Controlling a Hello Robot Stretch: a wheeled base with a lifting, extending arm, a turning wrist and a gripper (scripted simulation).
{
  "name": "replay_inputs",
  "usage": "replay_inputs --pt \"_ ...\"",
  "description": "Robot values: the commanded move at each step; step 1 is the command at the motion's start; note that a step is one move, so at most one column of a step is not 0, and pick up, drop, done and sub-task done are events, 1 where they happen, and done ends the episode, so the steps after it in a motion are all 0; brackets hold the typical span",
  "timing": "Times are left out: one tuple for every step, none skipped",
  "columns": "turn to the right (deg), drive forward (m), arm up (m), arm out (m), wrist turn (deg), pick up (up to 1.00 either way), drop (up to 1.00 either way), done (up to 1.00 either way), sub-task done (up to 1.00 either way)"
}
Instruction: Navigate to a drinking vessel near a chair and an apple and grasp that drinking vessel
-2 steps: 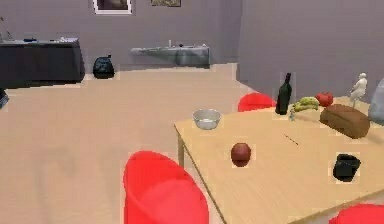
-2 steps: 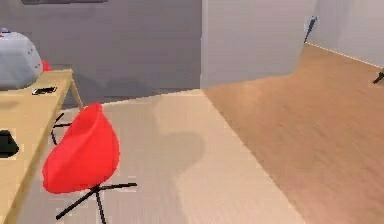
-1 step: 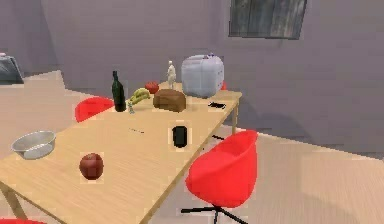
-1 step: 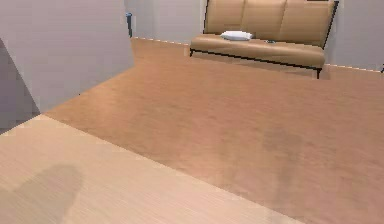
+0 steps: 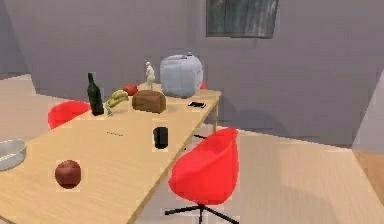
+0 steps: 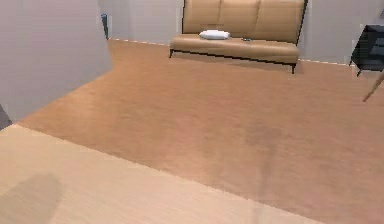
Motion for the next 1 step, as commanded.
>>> replay_inputs --pt "0.0 0.55 0.00 0.00 0.0 0.00 0.00 0.00 0.00"
